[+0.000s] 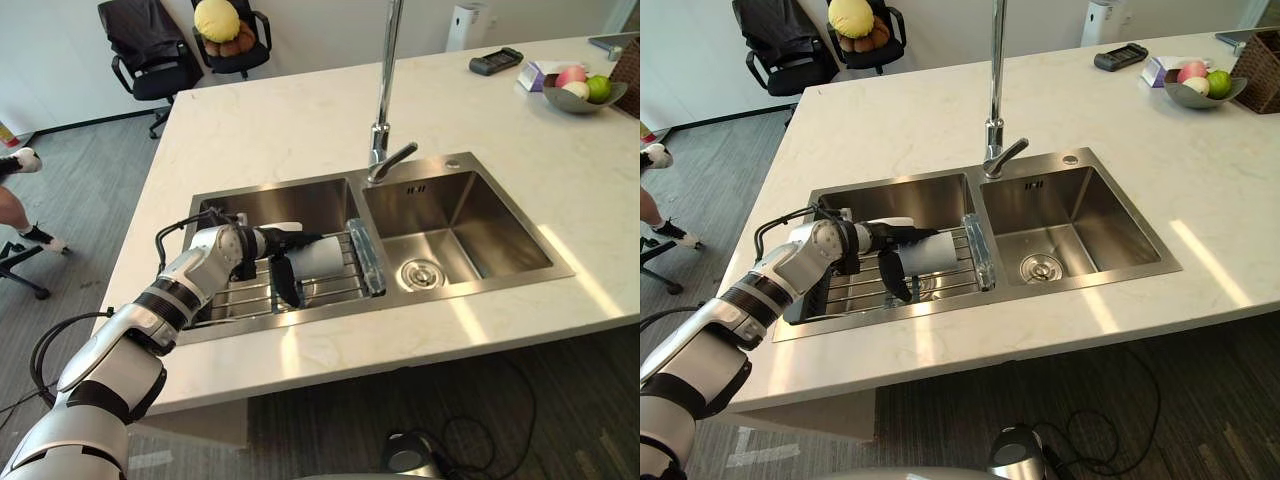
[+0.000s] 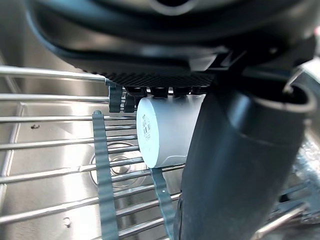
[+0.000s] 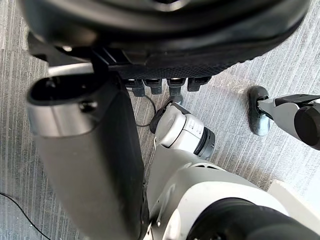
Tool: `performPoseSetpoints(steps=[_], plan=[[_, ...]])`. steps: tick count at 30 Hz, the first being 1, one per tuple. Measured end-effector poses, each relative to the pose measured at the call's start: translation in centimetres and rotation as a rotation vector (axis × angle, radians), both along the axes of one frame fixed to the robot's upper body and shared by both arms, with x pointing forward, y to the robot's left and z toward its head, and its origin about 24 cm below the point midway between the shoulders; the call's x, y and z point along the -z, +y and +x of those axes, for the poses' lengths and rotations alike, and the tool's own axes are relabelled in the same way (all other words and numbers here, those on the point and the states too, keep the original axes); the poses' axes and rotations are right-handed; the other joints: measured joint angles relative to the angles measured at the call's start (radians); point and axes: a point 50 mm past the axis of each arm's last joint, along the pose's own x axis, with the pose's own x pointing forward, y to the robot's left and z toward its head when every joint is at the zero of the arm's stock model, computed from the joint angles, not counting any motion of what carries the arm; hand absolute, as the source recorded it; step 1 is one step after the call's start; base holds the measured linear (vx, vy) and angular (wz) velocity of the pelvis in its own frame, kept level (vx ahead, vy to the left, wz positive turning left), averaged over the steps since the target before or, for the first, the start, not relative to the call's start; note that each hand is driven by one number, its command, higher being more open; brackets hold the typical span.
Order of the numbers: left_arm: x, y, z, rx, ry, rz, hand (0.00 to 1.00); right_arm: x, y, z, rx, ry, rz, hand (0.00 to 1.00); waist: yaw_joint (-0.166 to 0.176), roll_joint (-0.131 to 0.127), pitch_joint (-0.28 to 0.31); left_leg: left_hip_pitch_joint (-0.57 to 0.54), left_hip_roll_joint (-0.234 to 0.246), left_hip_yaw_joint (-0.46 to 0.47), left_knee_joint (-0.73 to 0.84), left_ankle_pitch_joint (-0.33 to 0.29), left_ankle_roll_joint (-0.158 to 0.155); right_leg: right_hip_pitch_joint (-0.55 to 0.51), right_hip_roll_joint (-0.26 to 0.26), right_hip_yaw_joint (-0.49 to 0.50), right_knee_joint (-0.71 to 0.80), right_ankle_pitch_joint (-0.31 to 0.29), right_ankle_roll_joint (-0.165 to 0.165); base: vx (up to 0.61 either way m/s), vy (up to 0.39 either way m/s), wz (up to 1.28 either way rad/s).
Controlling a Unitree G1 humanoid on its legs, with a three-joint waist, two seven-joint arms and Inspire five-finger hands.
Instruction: Walk over to the sink, pick up the cup, carry it to the dishwasher, place the cup inside the dishwasher, then close the dishwasher door
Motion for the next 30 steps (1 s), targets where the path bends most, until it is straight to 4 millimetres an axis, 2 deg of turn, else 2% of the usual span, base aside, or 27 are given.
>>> performPoseSetpoints(steps=[9, 18, 28, 29, 30], plan=[[-0.4, -0.4, 0.4, -0.003, 0.009, 0.071, 1.0, 0.1, 0.1, -0.1, 0.005, 0.022, -0.036, 1.0, -0.006, 0.002, 0.011, -0.009, 0.005, 0.016, 0.0, -0.009, -0.011, -0.011, 0.002, 0.015, -0.004, 0.0, 0.001, 0.0, 0.008, -0.03], [1.0, -0.7, 0.5, -0.1, 0.046, -0.09, 1.0, 0.1, -0.1, -0.1, 0.006, 0.019, -0.052, 1.0, 0.001, 0.013, 0.002, -0.008, 0.003, 0.042, 0.005, -0.006, -0.008, -0.017, 0.002, 0.023, 0.005, 0.0, 0.001, 0.0, 0.0, 0.0], [1.6, -0.3, 0.3, -0.146, 0.044, -0.099, 1.0, 0.0, -0.2, -0.1, -0.006, 0.015, -0.058, 1.0, -0.003, 0.012, 0.001, 0.003, 0.002, 0.067, 0.007, -0.007, -0.007, -0.018, 0.003, 0.035, 0.009, 0.0, 0.001, -0.01, 0.004, -0.04], [1.6, -0.3, 0.3, -0.148, 0.044, -0.099, 0.0, 0.0, -0.2, -0.1, -0.006, 0.014, -0.058, 1.0, -0.004, 0.012, 0.001, 0.003, 0.002, 0.067, 0.007, -0.007, -0.007, -0.018, 0.003, 0.034, 0.009, 0.0, 0.001, 0.0, 0.0, 0.0], [1.6, -0.3, 0.3, -0.148, 0.044, -0.099, 0.0, 0.0, -0.2, -0.1, -0.007, 0.013, -0.058, 1.0, -0.005, 0.012, 0.002, 0.003, 0.002, 0.067, 0.007, -0.007, -0.007, -0.018, 0.003, 0.033, 0.009, 0.0, 0.001, 0.0, 0.0, 0.0]])
